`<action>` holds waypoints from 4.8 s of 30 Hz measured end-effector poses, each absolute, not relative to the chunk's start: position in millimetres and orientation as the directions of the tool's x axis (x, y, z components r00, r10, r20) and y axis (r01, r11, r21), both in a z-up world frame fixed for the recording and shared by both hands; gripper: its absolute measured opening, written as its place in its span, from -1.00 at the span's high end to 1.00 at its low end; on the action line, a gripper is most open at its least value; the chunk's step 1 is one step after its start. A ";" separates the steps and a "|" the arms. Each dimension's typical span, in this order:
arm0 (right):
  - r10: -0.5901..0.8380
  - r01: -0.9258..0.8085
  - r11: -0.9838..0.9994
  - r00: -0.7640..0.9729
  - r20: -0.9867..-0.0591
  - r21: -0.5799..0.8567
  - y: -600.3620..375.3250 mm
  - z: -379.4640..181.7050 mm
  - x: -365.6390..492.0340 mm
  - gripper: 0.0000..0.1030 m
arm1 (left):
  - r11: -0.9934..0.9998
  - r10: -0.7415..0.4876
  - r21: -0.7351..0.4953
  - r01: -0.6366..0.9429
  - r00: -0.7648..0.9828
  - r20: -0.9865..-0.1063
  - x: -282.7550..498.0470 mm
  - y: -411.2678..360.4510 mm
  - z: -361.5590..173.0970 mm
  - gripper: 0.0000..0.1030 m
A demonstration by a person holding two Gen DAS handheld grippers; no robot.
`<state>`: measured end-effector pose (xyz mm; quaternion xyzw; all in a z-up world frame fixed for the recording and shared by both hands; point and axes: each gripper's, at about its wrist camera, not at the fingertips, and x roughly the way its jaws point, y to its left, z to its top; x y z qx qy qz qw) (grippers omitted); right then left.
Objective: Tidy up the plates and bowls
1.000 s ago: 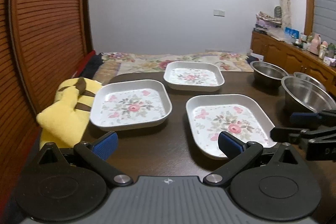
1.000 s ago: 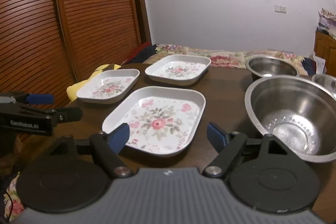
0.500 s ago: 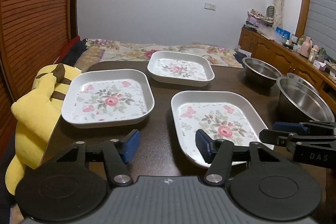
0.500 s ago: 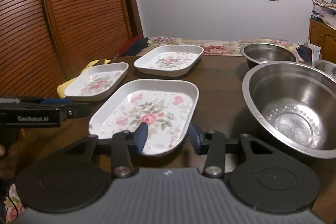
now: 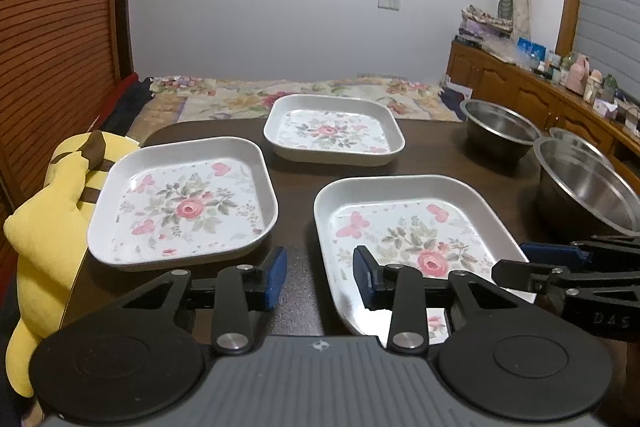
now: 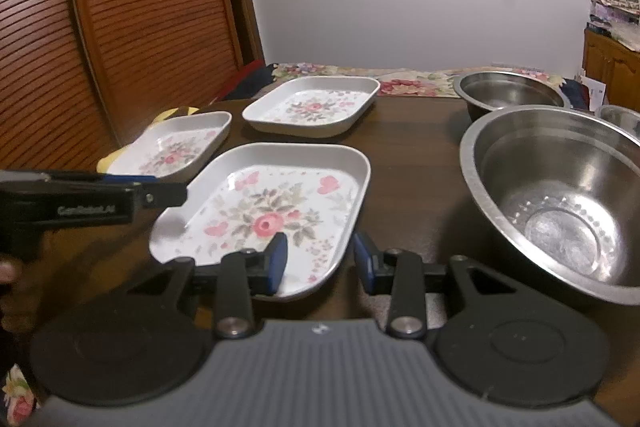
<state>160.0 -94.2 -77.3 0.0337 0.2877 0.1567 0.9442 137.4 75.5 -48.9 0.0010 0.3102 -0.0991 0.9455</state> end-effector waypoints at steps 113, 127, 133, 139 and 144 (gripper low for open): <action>0.340 -0.250 0.938 0.803 -0.490 0.241 -108.9 -72.8 91.4 0.67 | 0.971 -0.238 -0.127 0.202 0.776 -0.584 53.1 97.6 -53.4 0.54; 0.335 -0.271 0.941 0.832 -0.443 0.202 -106.8 -42.9 93.8 0.67 | 0.972 -0.232 -0.102 0.211 0.798 -0.556 62.4 100.8 -36.6 0.38; 0.343 -0.289 0.939 0.834 -0.433 0.187 -100.0 -33.8 98.3 0.67 | 0.975 -0.220 -0.086 0.207 0.808 -0.547 68.0 106.0 -30.5 0.30; 0.356 -0.316 0.935 0.831 -0.428 0.164 -89.7 -24.7 104.3 0.65 | 0.978 -0.201 -0.068 0.196 0.816 -0.542 77.4 116.9 -24.9 0.18; 0.375 -0.345 0.927 0.824 -0.425 0.149 -79.1 -14.3 113.0 0.55 | 0.981 -0.185 -0.054 0.185 0.824 -0.535 87.3 129.2 -16.6 0.15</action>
